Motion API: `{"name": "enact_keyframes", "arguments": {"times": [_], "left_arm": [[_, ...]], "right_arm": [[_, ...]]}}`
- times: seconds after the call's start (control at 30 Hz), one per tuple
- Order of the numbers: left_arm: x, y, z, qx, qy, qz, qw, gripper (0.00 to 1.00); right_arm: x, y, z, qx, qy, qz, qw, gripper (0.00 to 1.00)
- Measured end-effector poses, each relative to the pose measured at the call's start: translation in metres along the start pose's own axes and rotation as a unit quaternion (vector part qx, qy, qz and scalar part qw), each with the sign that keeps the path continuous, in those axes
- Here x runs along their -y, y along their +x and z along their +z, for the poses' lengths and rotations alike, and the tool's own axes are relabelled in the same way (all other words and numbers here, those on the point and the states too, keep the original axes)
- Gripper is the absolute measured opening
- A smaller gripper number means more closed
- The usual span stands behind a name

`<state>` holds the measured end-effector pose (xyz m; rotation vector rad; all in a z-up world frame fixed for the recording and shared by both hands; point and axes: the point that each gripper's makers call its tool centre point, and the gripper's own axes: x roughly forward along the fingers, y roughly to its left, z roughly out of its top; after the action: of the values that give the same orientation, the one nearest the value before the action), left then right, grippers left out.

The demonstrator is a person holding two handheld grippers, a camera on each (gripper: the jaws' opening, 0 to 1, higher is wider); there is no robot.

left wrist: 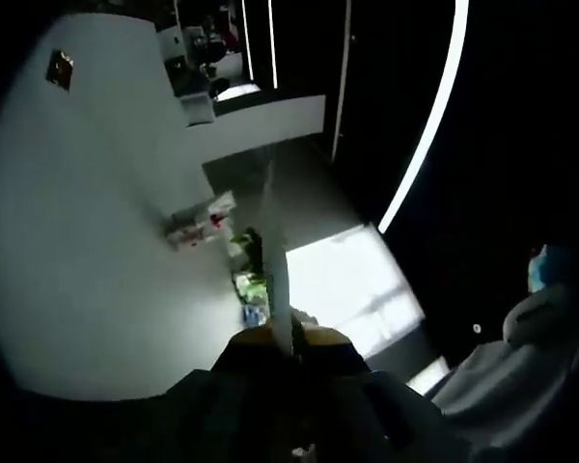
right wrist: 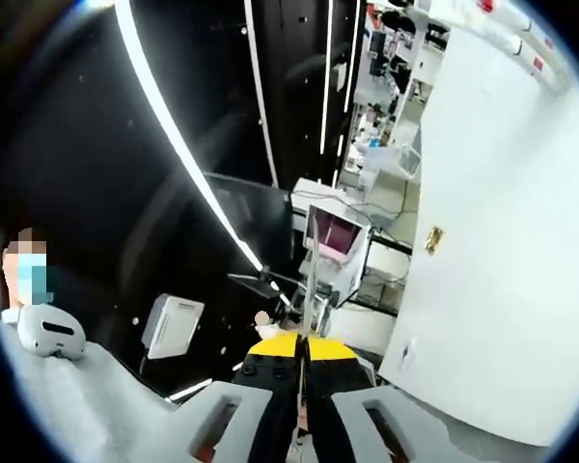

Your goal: Arrange the skincare products in the storage area until every visible bottle or jar stands upright without overlapping.

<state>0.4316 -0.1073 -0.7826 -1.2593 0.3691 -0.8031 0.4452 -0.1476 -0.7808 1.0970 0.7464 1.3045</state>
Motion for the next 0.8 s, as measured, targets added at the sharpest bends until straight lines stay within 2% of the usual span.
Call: {"name": "enact_keyframes", "arguments": {"times": [0.17,0.37,0.47,0.5,0.57,0.6,0.7,0.8], "left_arm": [[0.001,0.002,0.014,-0.003,-0.006,-0.002,1.0000,0.08],[0.003,0.001,0.032,0.011,-0.017,-0.016,0.9997,0.14],[0.001,0.002,0.030,-0.011,-0.008,-0.011,0.9999,0.06],[0.001,0.004,0.029,-0.014,-0.011,-0.010,0.9998,0.02],[0.000,0.004,0.028,-0.018,-0.037,-0.007,0.9991,0.02],[0.003,0.004,0.028,-0.016,-0.030,-0.015,0.9993,0.01],[0.004,0.003,0.028,-0.017,-0.019,-0.013,0.9996,0.00],[0.006,0.002,0.033,0.002,-0.022,-0.020,0.9995,0.00]], "right_arm": [[-0.001,-0.001,0.001,-0.011,0.003,0.010,0.9999,0.00],[-0.006,-0.005,0.008,-0.017,0.016,0.026,0.9994,0.00],[-0.008,-0.005,0.004,-0.037,0.031,0.032,0.9983,0.00],[-0.008,-0.005,0.003,-0.040,0.033,0.033,0.9981,0.00],[-0.007,-0.005,0.004,-0.046,0.034,0.031,0.9979,0.00],[-0.005,-0.006,0.006,-0.046,0.037,0.030,0.9978,0.00],[-0.010,-0.005,0.004,-0.056,0.047,0.039,0.9966,0.00],[-0.008,-0.003,0.009,-0.045,0.046,0.040,0.9971,0.00]]}}
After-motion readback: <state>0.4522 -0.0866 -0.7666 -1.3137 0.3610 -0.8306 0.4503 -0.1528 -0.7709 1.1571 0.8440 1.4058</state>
